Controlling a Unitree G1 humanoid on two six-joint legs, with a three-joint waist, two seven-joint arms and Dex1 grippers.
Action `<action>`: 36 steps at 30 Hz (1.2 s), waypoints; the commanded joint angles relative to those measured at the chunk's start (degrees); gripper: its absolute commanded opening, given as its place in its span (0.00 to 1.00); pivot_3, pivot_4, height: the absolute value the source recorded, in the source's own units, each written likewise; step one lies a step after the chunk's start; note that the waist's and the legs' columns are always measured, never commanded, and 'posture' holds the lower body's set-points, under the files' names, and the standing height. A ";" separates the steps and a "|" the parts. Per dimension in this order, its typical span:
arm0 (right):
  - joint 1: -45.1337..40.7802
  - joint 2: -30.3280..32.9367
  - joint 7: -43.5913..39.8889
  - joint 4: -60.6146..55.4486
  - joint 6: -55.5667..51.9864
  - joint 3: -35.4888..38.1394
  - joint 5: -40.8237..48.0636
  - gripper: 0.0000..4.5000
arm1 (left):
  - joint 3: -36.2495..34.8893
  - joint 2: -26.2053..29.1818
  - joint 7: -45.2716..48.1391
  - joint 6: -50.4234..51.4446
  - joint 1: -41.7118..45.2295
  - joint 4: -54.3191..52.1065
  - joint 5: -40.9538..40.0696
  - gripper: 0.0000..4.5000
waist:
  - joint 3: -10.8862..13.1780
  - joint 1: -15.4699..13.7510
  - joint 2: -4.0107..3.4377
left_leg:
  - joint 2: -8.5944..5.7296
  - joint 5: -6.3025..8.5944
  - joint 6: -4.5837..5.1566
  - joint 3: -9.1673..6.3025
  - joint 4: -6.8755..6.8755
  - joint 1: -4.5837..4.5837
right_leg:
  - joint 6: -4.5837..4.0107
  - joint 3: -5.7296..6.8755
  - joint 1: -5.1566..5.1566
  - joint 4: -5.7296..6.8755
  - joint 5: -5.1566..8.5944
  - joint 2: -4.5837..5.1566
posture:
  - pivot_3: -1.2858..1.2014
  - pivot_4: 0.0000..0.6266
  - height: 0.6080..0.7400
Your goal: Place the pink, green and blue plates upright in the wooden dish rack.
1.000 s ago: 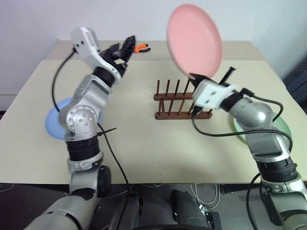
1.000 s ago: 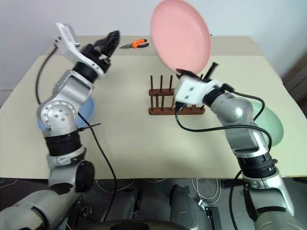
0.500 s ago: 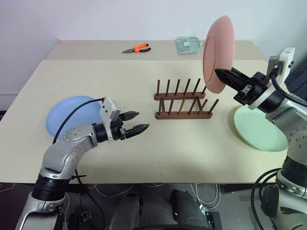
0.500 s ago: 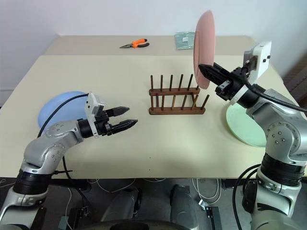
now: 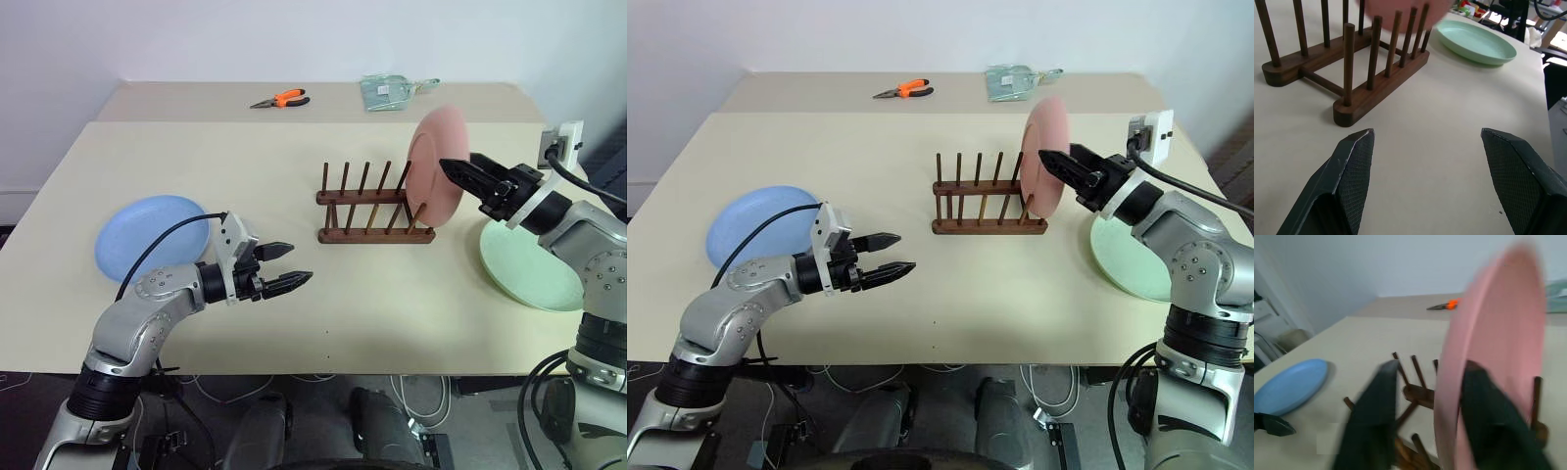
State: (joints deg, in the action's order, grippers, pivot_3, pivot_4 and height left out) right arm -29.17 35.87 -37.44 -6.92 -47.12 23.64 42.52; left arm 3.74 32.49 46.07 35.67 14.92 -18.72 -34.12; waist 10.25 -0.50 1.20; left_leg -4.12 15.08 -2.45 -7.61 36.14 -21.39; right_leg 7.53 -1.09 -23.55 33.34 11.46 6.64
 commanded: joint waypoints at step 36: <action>22.04 5.44 9.49 -11.11 13.61 4.94 -19.63 0.01 | 7.12 -3.94 3.86 -3.49 4.12 2.28 6.80 0.80 | -0.05 1.01 -0.41 | 0.00 0.05 0.10 0.12 0.08 0.01 | 0.21 -0.07 0.09 -0.08 0.15 0.08 | 0.52 0.24 1.00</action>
State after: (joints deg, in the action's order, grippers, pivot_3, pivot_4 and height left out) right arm -3.45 40.83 -27.99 -13.01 -33.36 22.99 18.30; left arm 12.39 28.56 50.14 33.19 18.69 -15.81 -27.51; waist 10.20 0.51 0.79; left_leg -4.12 15.13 -2.36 -7.48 36.21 -21.37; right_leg 7.74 -1.16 -23.46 33.26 11.61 6.72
